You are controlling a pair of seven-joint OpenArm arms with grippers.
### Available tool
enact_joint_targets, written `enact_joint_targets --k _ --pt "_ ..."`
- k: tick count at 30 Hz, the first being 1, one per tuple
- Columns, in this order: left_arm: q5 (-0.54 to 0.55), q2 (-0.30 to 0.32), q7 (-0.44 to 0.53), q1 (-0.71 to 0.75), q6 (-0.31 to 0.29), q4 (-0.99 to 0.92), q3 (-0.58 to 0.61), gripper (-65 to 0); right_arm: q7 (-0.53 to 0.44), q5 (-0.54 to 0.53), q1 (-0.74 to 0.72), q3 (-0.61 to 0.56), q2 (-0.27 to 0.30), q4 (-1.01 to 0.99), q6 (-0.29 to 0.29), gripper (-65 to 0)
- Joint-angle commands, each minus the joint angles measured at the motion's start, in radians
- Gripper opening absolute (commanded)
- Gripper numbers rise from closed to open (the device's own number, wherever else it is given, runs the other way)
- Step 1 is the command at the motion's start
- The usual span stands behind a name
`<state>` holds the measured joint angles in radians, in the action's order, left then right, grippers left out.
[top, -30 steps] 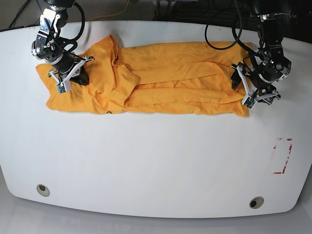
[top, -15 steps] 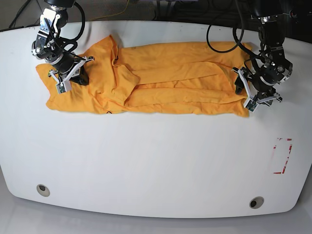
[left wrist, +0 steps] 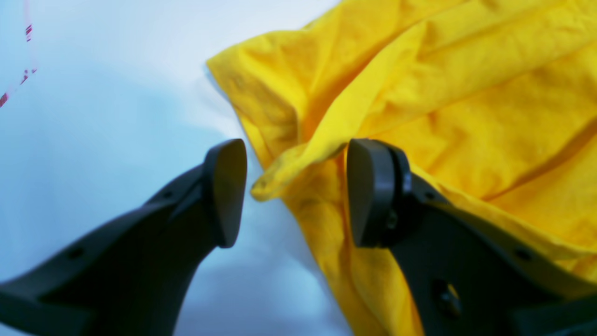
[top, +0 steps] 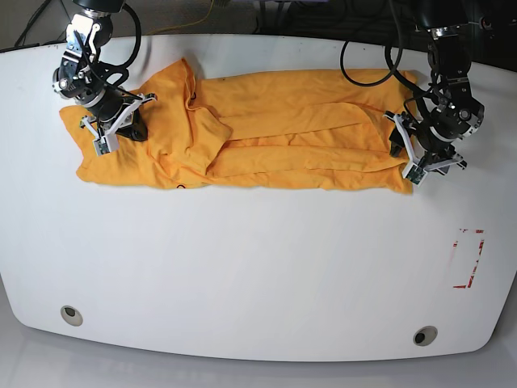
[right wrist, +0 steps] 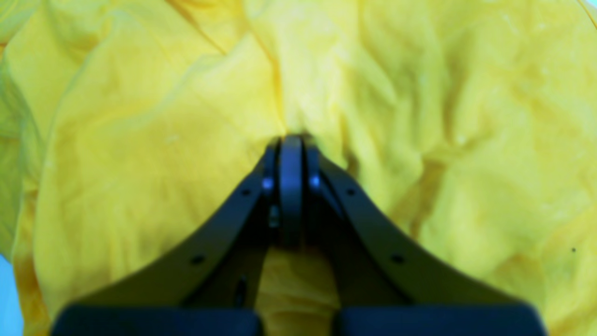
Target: Layout the t-shirt on the table in an organized manner, then fold the t-shirt properly
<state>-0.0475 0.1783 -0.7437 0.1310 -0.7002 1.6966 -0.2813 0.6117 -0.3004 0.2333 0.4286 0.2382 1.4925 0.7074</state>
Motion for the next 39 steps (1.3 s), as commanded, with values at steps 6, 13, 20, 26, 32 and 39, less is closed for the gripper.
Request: enact_joint_targets --k 6,13,20,26,32,39 --pt "0.007 0.013 0.017 -0.012 0.002 -0.005 0.000 -33.7 0.089 0.060 0.028 -0.003 0.003 0.000 -0.009 -64.2" --pt "0.007 0.013 0.017 -0.049 0.002 -0.066 0.001 -33.7 0.089 0.060 0.031 -0.003 0.002 0.000 -0.009 -64.2" --pt "0.007 0.013 0.017 -0.052 0.002 -0.072 0.001 -33.7 0.089 0.060 0.031 -0.001 0.003 0.000 -0.009 -64.2" --pt "0.007 0.013 0.017 -0.054 0.002 -0.071 0.001 -34.0 0.089 0.060 0.031 -0.001 0.003 0.001 -0.009 -64.2" --pt "0.007 0.013 0.019 -0.054 0.002 -0.071 0.000 -45.9 0.089 0.060 0.031 -0.001 0.003 0.001 -0.009 -64.2" --pt "0.008 0.013 0.020 -0.054 0.002 -0.069 -0.003 -63.1 0.089 0.060 0.031 -0.001 0.000 0.001 -0.009 -64.2"
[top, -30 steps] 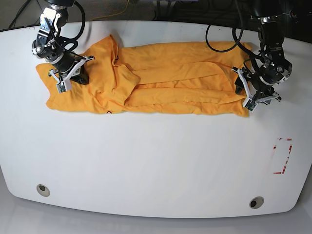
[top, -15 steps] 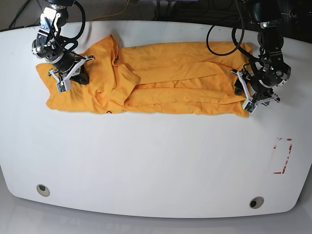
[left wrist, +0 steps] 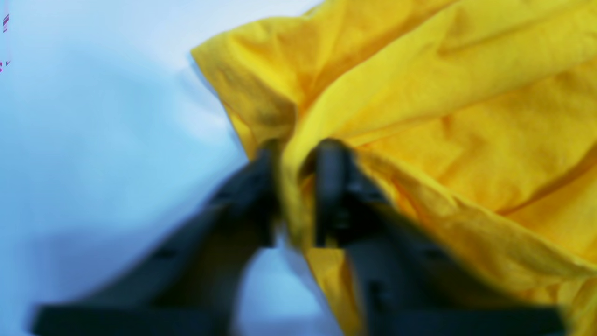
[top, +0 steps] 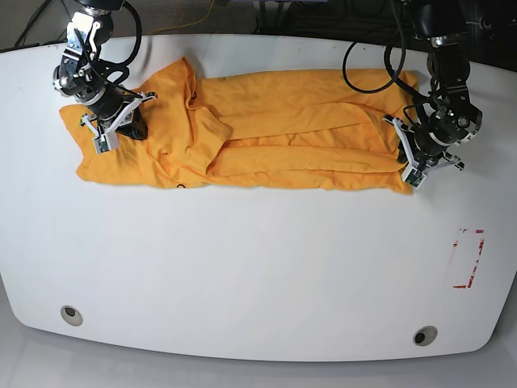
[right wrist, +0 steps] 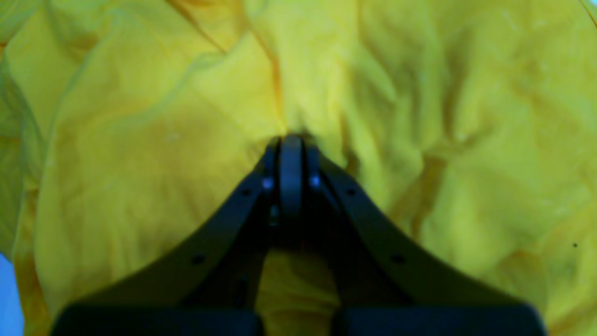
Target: Layout the t-shirt on the table in an organized manner, then fold the t-shirt properly
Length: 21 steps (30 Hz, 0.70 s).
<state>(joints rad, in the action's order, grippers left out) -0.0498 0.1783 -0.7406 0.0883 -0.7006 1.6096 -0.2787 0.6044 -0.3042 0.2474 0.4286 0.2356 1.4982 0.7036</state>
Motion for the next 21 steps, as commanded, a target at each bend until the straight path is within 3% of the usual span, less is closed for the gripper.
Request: enact_joint_targets --k 1,15,21 --pt "0.011 0.013 0.017 -0.011 0.002 0.019 -0.006 -62.5 0.096 0.064 0.017 -0.001 0.003 -0.005 -0.005 -64.2" --pt "0.009 0.014 0.016 -0.002 0.002 0.173 -0.009 -62.3 0.096 0.064 0.017 -0.001 0.001 -0.005 -0.005 -64.2" --pt "0.009 0.045 0.013 0.037 0.002 0.211 -0.011 -62.3 0.096 0.064 0.017 -0.001 0.001 -0.005 -0.005 -64.4"
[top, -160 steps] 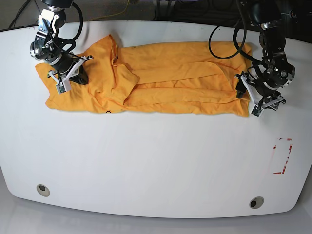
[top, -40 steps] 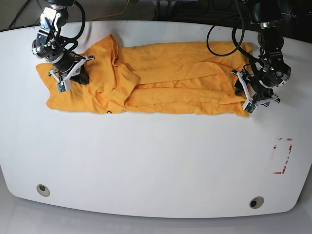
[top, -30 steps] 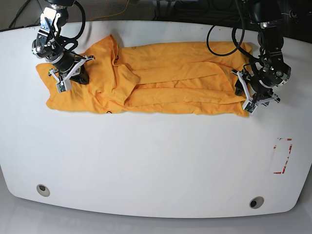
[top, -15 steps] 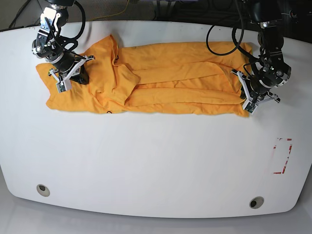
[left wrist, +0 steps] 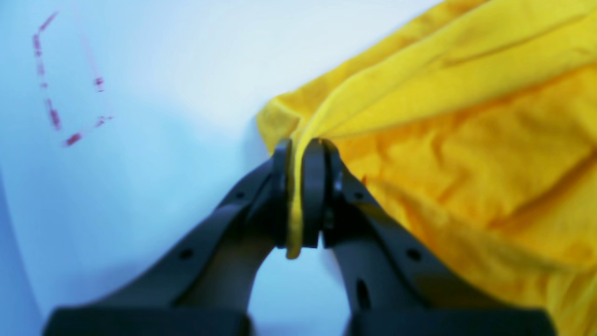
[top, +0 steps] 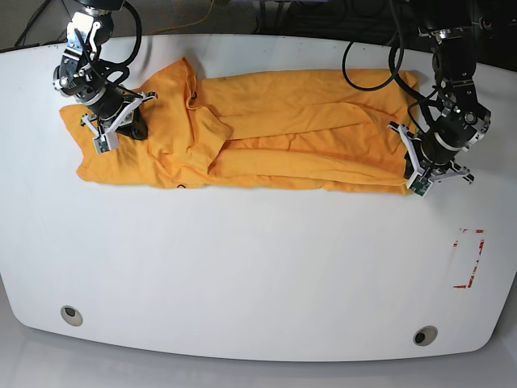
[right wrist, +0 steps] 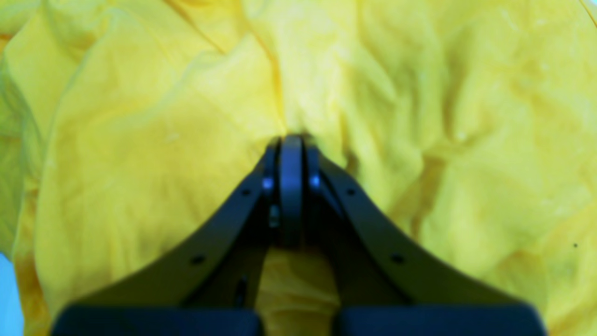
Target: Layout the t-shirt on the table in an organized manner, then fold the t-shirt properly
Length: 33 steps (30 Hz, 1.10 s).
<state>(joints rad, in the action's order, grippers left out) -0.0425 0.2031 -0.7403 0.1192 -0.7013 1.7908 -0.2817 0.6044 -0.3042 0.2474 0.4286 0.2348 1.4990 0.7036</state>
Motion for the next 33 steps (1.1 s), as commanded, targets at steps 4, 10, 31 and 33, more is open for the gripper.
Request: enact_joint_targets --k 4,10,31,33 --pt "0.002 0.022 0.012 0.040 0.003 0.059 -0.008 -62.3 0.096 0.064 0.017 -0.001 0.002 -0.005 -0.005 -64.4" --pt "0.003 0.023 0.012 0.110 0.003 0.105 -0.038 -62.3 0.096 0.064 0.017 -0.001 0.002 -0.005 -0.005 -64.4" --pt "0.006 0.023 0.012 0.304 0.003 0.149 -0.149 -62.3 0.096 0.064 0.017 -0.001 -0.001 -0.005 -0.005 -64.4" --pt "0.006 0.023 0.012 0.322 0.003 0.149 -0.149 -62.3 0.096 0.064 0.017 -0.001 -0.001 -0.005 -0.005 -64.4"
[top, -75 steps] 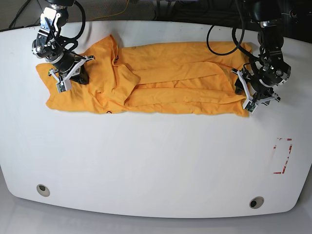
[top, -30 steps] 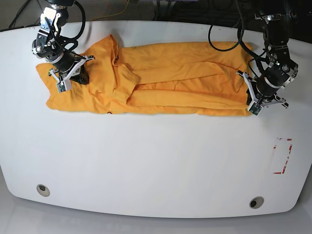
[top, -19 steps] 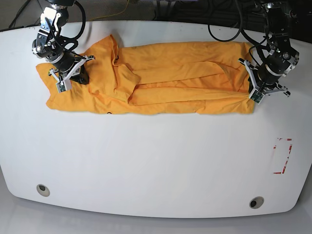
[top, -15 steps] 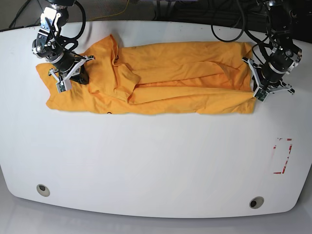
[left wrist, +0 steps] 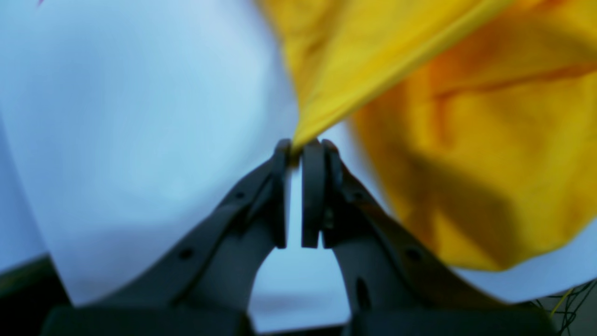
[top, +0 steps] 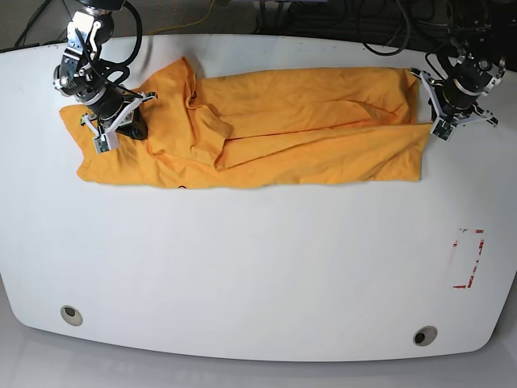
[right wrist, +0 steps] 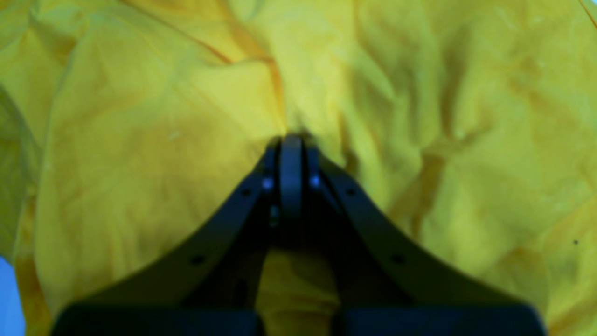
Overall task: Layout the t-shirt on the table in an organized manner, then fold the t-shirt properly
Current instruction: 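Open and raise the left gripper, moving it past the strip end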
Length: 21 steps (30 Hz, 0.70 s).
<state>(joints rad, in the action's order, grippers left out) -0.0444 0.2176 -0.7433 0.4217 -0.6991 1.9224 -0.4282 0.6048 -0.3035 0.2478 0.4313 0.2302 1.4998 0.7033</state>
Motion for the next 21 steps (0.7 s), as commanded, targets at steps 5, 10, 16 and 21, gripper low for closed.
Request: enact_joint_targets --k 5,10,16,21 --pt "0.007 0.009 0.015 0.053 0.001 0.015 -0.002 -62.3 0.096 0.063 0.017 -0.004 0.004 -0.006 -0.005 -64.4" --pt "0.004 0.009 0.015 0.081 0.001 0.013 -0.004 -62.0 0.096 0.063 0.017 -0.004 0.004 -0.006 -0.005 -64.4" --pt "0.005 0.009 0.015 0.101 0.001 0.016 -0.004 -58.6 0.096 0.063 0.017 -0.004 0.004 -0.006 -0.005 -64.4" --pt "0.010 0.009 0.015 0.095 0.001 0.019 -0.037 -43.1 0.096 0.063 0.015 -0.004 0.004 -0.006 -0.005 -64.4"
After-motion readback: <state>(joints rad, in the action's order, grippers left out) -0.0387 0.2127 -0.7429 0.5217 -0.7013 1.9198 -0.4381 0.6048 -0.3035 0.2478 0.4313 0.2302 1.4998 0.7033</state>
